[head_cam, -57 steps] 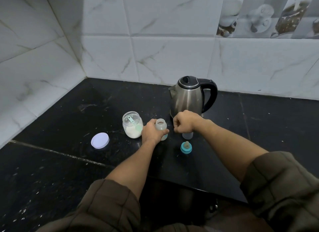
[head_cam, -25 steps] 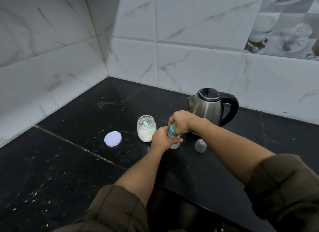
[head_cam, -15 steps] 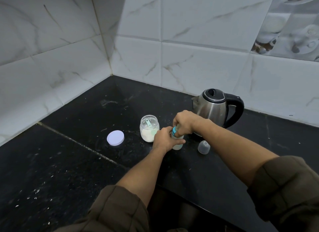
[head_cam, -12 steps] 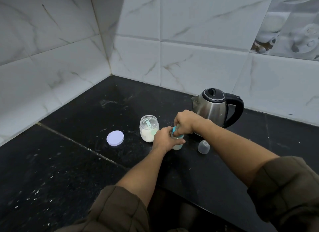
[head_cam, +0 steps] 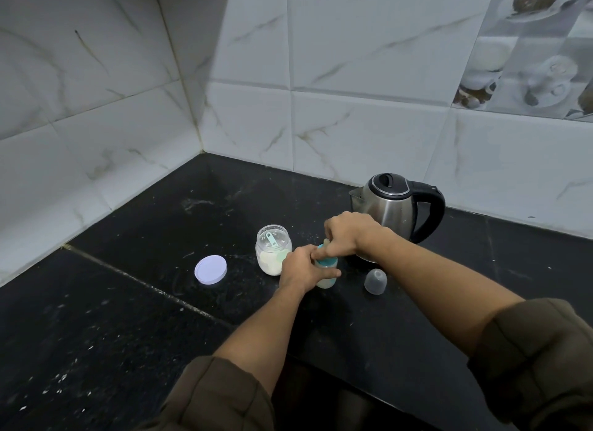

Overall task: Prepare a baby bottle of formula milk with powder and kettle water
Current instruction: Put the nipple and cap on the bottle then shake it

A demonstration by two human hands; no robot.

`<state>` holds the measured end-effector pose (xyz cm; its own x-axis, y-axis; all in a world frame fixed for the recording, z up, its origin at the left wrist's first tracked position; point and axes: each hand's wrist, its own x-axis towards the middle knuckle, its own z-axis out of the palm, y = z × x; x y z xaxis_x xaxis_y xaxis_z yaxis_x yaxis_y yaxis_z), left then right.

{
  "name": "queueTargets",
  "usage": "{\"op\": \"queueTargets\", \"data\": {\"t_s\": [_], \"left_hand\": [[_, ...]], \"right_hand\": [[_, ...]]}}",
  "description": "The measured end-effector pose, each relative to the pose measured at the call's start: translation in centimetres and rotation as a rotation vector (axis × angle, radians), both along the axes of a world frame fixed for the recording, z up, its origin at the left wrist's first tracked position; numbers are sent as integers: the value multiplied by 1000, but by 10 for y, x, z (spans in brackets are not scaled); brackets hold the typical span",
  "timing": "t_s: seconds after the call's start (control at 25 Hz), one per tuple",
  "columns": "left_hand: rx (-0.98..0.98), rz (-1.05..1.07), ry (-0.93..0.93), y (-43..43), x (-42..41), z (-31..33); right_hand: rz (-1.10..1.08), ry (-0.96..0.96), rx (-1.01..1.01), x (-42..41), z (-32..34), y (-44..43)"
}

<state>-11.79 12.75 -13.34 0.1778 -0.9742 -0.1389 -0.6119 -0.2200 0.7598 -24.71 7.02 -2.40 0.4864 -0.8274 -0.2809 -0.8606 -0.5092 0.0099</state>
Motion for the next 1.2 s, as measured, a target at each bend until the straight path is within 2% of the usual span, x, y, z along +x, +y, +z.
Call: {"op": "queueTargets", "data": {"t_s": [0.12,0.2,0.44,0.56,0.68,0.92,1.08,1.2], "left_hand": [[18,5,29,-1,0,0],[20,1,37,-1,0,0],[13,-5,40,0,0,0],[15,5,18,-2,0,1],[38,5,3,-2,1,2],[31,10,-22,-2,1,3],[44,-8,-9,-3,1,5],[51,-21,-13,-2,1,4]], "right_hand": [[89,-6,141,3,0,1],[103,-7,74,3,-2,3],[-43,44,-95,-1,-9,3],[-16,-33,-27,-2,-6,1],[53,-12,122,0,-4,0],[-17,48,-72,4,-10,1],[29,31,75,4,-7,1],[21,29,25,7,-10,5]]}}
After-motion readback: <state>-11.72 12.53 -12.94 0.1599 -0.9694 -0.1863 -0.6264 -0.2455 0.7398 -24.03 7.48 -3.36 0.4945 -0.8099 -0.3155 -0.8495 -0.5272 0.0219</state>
